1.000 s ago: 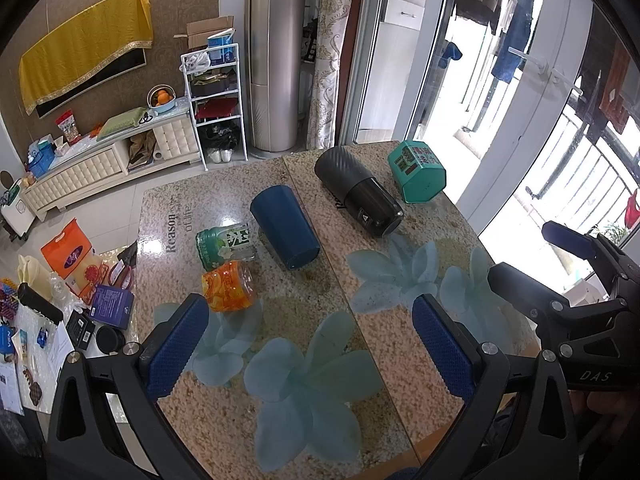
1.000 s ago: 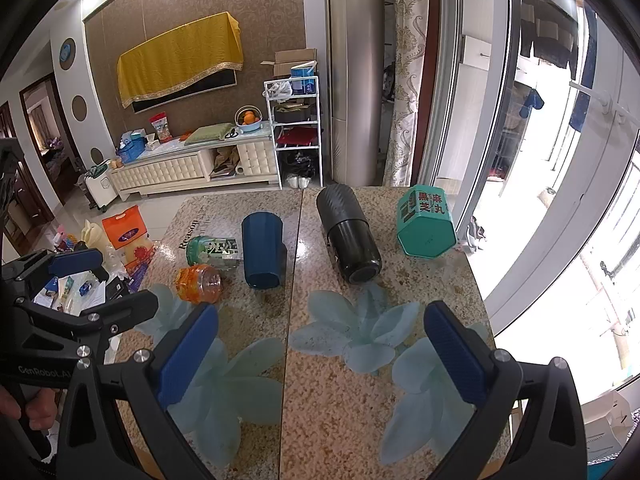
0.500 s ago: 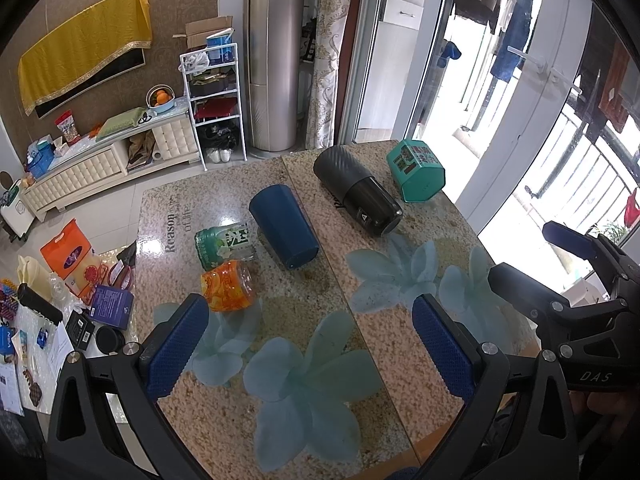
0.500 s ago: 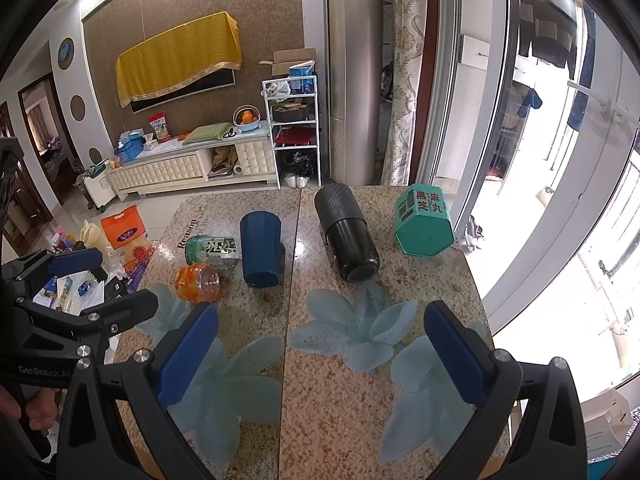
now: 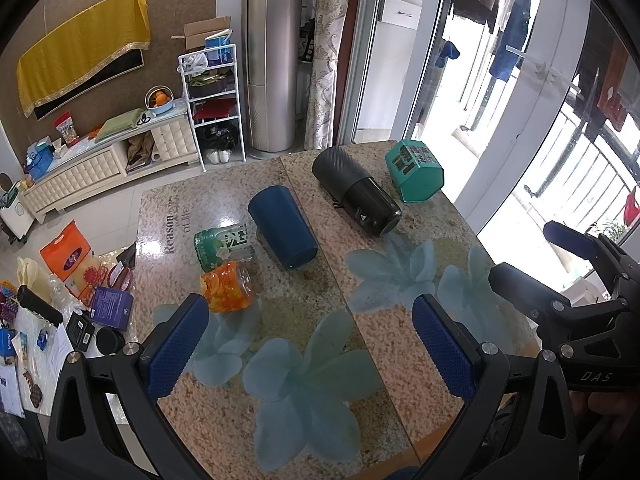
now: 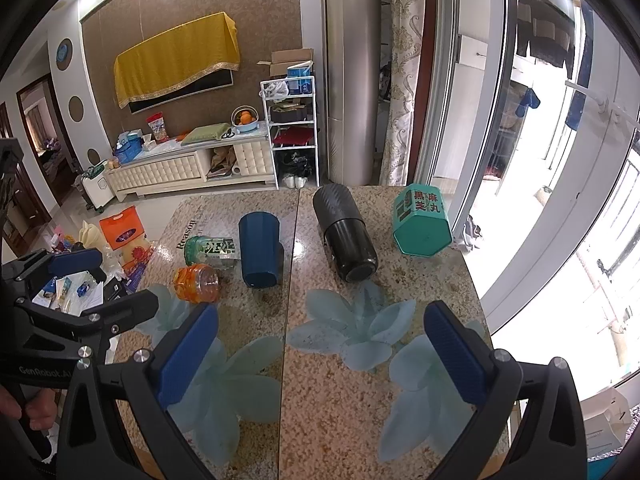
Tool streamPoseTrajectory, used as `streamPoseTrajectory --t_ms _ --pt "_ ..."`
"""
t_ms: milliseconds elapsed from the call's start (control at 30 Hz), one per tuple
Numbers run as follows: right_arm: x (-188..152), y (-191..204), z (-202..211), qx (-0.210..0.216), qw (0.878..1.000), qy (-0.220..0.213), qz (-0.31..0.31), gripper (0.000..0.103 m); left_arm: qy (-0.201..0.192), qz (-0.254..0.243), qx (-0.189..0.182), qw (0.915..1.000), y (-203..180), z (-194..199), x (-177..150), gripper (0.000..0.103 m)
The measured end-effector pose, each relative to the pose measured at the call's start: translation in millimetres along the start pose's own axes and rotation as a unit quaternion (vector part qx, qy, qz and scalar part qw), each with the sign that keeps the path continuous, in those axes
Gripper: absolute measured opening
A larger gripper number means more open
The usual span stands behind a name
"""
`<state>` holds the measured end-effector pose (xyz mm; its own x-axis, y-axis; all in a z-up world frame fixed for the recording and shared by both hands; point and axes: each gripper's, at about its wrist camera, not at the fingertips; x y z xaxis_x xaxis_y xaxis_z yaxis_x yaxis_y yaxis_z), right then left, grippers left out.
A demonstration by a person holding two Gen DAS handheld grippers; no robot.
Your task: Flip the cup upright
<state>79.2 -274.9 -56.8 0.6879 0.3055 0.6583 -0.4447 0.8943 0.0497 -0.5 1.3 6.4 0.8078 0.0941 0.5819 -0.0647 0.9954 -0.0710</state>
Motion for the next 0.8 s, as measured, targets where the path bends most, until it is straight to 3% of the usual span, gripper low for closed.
streamPoseTrajectory --t_ms 433,800 --pt "3 -5 0 0.001 1.000 0.009 -0.012 0.103 0.000 0.001 -0.006 1.0000 -6 2 1 0.102" --pt "28 -27 -9 0.005 1.000 0.021 -0.010 0.103 0.017 0.003 -0.009 0.9998 -14 -24 31 0.102"
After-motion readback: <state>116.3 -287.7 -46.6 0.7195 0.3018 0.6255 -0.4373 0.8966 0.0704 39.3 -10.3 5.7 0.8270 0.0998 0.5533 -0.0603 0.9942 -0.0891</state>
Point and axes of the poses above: each gripper's, at about its wrist camera, not at the fingertips, and z roughly against the way its jaws point, y to its left, x to its top, and after that the axes turned 2 degrees about y, right-handed
